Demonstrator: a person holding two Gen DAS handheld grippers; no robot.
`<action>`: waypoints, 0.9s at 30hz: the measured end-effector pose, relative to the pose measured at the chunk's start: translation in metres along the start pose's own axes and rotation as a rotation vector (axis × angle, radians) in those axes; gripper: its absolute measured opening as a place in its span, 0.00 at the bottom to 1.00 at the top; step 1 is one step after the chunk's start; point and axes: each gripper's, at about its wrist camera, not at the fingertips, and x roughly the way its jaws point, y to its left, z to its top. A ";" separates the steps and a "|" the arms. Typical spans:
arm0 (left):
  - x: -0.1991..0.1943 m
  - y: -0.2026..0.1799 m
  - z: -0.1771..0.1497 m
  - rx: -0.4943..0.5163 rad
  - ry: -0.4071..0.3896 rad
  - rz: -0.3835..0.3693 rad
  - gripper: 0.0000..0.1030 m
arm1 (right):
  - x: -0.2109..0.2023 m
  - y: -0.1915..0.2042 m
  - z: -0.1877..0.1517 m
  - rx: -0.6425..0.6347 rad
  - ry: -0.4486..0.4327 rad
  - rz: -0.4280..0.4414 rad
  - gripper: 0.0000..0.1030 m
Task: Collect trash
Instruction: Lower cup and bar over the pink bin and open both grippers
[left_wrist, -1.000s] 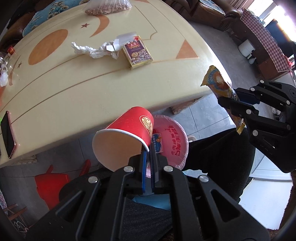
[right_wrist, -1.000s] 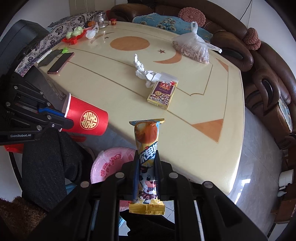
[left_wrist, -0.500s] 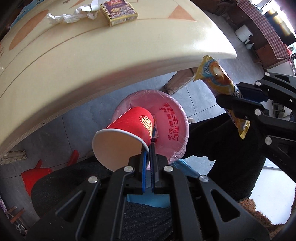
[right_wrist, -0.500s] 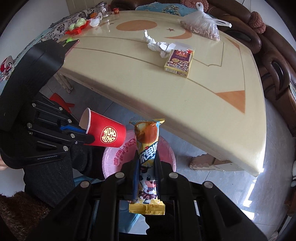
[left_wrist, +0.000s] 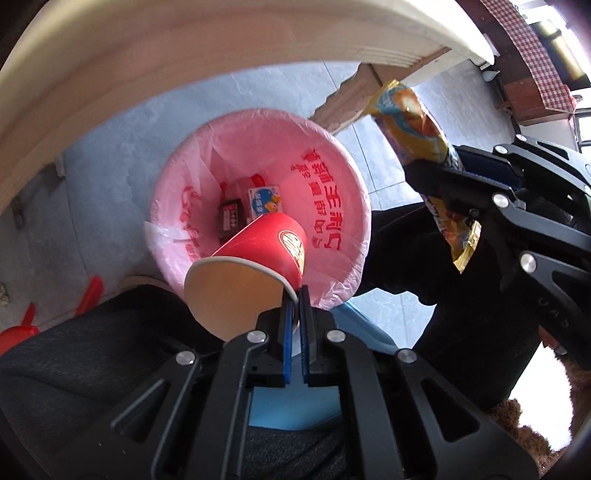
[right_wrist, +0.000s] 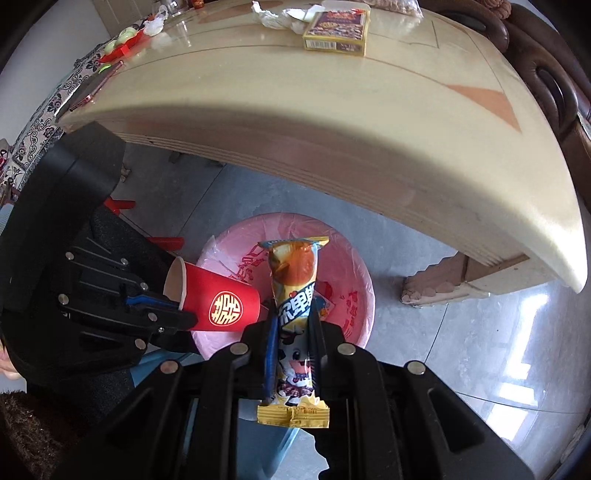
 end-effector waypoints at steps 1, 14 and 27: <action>0.008 0.004 0.001 -0.012 0.009 -0.015 0.05 | 0.005 -0.003 -0.002 0.017 0.001 0.007 0.14; 0.072 0.036 0.026 -0.126 0.072 -0.089 0.05 | 0.095 -0.025 -0.010 0.155 0.090 0.061 0.14; 0.086 0.043 0.035 -0.150 0.087 -0.036 0.06 | 0.128 -0.030 -0.013 0.187 0.171 0.098 0.15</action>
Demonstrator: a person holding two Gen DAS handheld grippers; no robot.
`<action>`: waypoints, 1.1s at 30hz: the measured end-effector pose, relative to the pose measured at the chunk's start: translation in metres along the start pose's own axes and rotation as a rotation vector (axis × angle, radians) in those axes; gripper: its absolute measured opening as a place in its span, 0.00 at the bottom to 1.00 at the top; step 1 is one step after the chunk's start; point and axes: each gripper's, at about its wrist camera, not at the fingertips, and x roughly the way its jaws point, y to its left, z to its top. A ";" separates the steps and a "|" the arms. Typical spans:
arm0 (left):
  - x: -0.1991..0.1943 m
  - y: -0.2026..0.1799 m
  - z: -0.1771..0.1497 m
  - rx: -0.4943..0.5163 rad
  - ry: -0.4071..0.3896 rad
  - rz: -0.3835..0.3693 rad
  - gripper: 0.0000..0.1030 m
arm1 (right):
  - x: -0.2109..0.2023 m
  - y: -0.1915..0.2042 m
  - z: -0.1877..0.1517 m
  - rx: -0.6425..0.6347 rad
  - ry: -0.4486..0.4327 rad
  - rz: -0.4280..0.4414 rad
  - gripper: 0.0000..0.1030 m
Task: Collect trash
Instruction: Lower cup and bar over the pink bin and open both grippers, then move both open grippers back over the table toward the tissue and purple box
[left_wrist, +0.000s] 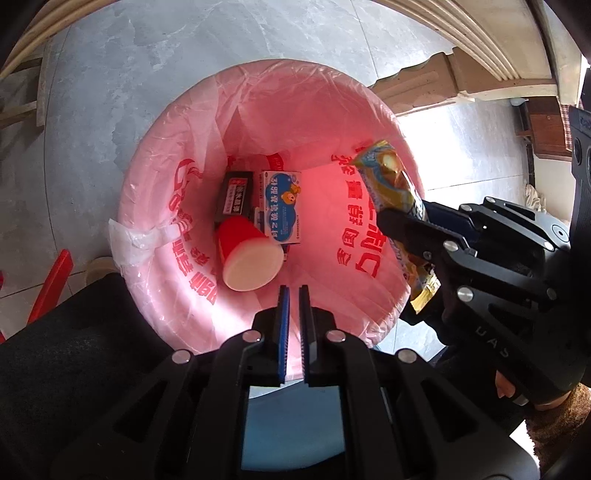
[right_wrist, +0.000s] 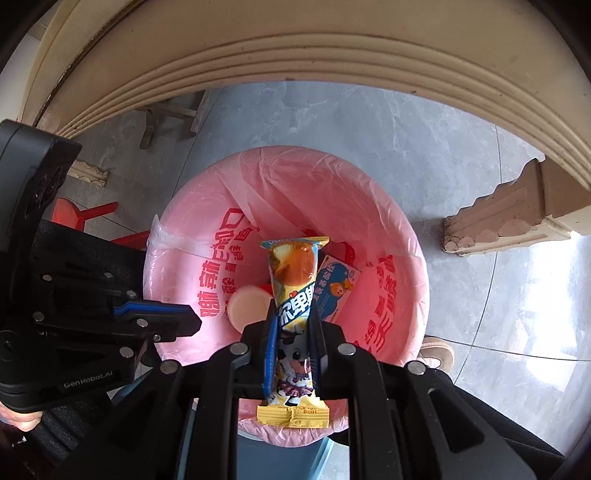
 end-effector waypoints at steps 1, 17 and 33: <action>0.000 0.001 0.000 -0.001 -0.002 0.000 0.06 | 0.000 0.000 0.000 -0.001 0.003 0.001 0.15; -0.016 0.010 -0.002 -0.043 -0.042 0.017 0.54 | 0.004 -0.010 0.001 0.053 0.004 -0.021 0.63; -0.049 0.011 -0.024 -0.031 -0.087 0.221 0.64 | -0.005 -0.001 0.002 0.042 -0.006 -0.005 0.74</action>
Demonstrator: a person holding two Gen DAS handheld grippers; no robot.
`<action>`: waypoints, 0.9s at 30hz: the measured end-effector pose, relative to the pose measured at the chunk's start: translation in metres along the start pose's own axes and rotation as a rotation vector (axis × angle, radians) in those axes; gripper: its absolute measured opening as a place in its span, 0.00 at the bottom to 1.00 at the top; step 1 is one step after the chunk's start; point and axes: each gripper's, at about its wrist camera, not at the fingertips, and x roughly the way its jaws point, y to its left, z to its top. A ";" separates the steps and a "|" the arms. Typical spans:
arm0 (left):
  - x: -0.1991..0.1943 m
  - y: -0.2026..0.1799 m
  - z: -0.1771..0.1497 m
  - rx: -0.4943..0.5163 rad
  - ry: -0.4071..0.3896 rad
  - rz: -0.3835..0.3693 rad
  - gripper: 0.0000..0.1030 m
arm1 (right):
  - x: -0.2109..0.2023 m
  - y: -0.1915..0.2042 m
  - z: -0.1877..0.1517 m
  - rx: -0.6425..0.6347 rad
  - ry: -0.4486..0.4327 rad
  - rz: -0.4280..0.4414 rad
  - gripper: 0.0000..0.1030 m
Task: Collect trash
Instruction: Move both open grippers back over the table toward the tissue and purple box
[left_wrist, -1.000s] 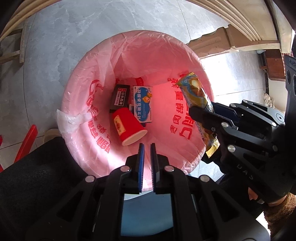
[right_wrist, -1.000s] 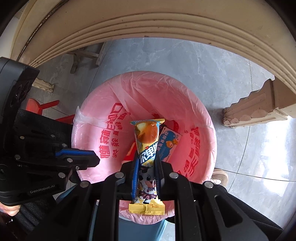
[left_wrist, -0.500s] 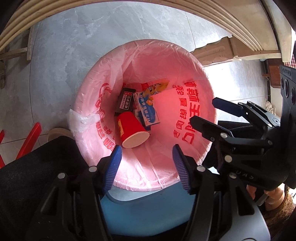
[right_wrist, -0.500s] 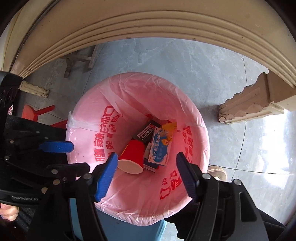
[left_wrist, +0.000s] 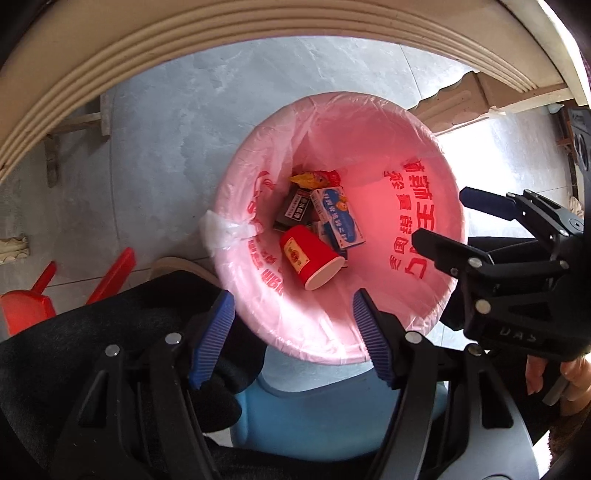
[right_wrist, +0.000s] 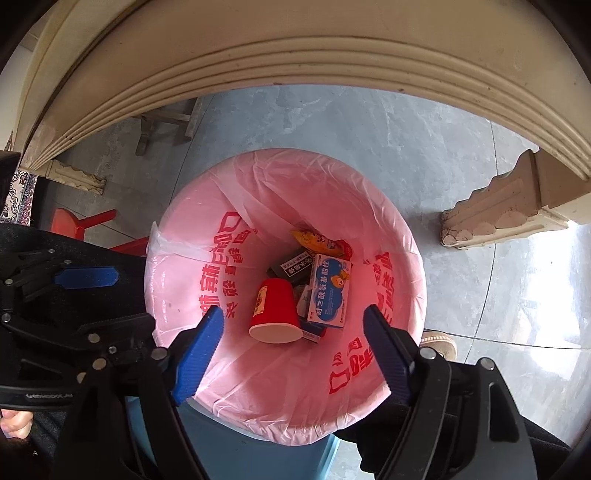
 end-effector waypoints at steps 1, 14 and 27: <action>-0.006 0.003 -0.003 -0.007 0.004 0.003 0.64 | -0.002 0.002 -0.001 -0.003 -0.003 -0.009 0.74; -0.209 0.036 -0.009 0.059 -0.222 0.219 0.67 | -0.153 0.039 0.001 -0.074 -0.157 0.053 0.86; -0.385 0.008 0.075 0.548 -0.371 0.252 0.80 | -0.337 0.071 0.138 -0.166 -0.313 0.011 0.93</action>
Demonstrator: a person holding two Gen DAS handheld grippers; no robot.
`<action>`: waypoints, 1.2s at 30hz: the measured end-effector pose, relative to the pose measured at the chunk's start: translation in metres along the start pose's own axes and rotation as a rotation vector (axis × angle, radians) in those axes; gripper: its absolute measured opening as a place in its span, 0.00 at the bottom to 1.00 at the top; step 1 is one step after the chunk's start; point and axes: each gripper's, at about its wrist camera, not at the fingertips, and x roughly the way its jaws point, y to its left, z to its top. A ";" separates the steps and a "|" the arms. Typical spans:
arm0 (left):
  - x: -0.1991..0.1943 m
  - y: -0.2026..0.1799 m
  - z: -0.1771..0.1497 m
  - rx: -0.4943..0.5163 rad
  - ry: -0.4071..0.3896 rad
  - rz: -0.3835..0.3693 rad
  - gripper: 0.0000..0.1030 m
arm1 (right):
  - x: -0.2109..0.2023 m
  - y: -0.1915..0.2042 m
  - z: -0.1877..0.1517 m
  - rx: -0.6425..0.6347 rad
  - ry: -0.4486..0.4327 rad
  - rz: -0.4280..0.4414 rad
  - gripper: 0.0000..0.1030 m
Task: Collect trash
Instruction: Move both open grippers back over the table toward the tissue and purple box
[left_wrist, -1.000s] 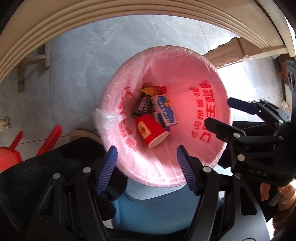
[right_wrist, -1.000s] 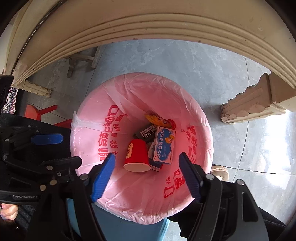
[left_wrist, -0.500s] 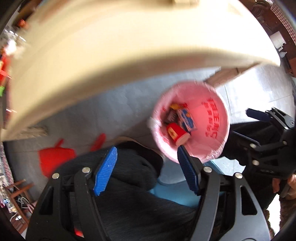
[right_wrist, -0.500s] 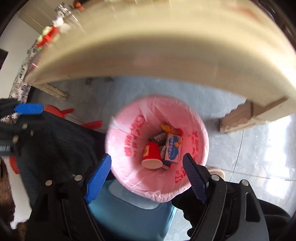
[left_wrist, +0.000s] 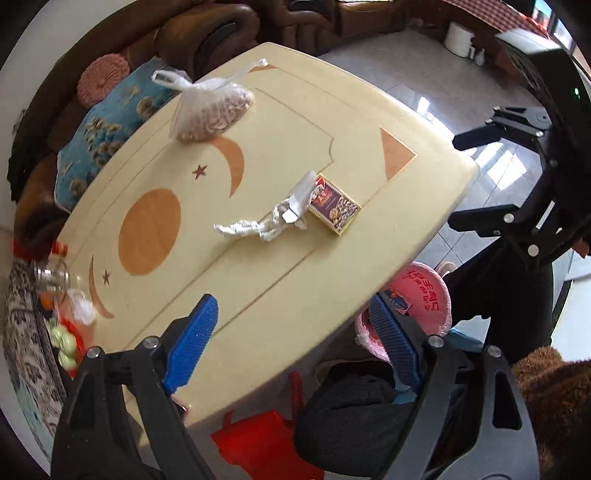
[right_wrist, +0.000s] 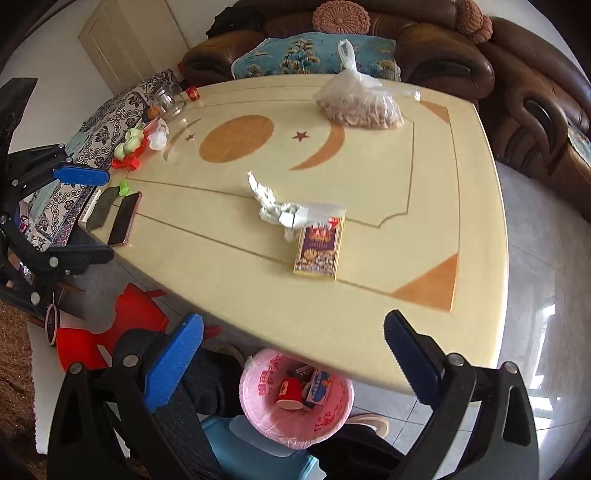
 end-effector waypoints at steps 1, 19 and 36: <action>0.003 0.003 0.009 0.030 0.001 0.001 0.80 | -0.002 0.000 0.011 0.001 -0.005 0.006 0.93; 0.166 0.060 0.061 0.149 0.180 -0.089 0.81 | 0.083 -0.033 0.067 0.079 0.049 -0.009 0.93; 0.245 0.034 0.072 0.313 0.245 -0.086 0.81 | 0.197 -0.034 0.042 0.071 0.190 -0.014 0.93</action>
